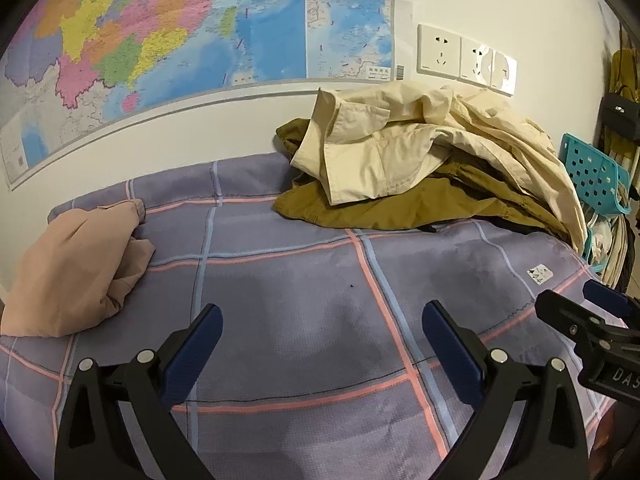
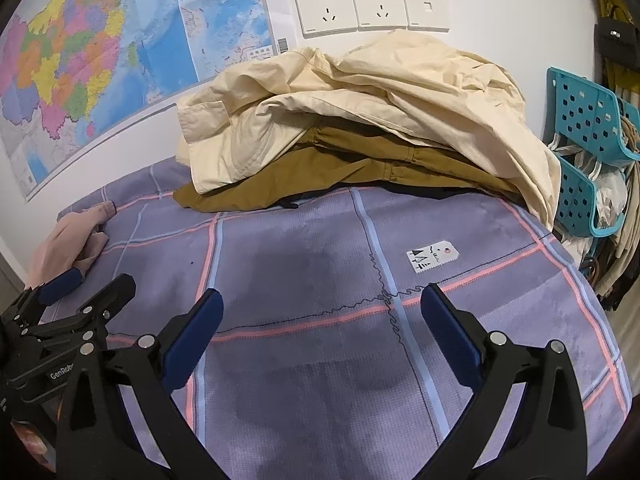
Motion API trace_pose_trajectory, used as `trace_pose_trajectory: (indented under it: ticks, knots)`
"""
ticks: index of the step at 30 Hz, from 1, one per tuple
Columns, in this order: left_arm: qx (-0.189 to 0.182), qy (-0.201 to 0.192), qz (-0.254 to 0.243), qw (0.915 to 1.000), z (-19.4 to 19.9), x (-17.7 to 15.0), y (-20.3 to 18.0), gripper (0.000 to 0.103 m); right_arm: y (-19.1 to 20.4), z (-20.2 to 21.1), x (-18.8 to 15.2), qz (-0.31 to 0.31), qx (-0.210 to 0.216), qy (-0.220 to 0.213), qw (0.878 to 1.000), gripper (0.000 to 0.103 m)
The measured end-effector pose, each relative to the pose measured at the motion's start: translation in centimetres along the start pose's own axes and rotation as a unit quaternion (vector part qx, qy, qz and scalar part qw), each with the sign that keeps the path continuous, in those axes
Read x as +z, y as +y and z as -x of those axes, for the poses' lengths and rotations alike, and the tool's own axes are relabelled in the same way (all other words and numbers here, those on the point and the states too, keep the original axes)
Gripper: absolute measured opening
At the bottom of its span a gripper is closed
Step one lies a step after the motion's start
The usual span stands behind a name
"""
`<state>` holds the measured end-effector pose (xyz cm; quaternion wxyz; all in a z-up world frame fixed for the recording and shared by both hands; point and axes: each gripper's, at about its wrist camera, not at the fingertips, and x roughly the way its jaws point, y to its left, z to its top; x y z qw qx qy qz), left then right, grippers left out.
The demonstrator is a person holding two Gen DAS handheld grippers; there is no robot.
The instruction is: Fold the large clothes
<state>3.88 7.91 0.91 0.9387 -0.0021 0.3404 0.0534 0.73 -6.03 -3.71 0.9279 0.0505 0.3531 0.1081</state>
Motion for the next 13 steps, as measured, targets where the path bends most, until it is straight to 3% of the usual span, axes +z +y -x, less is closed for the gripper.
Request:
trace_pose_trajectory:
  ticks: [5,13]
  knots:
    - [0.003,-0.024,-0.023,0.9994,0.72,-0.01,-0.81,0.096,-0.05,0.0,0.07,0.0,-0.003,-0.002,1.0,0.098]
    - [-0.005,0.002,-0.017,0.9998,0.11,-0.02,-0.84,0.096,0.33,0.37,0.22,0.015,-0.013,-0.013,1.0,0.098]
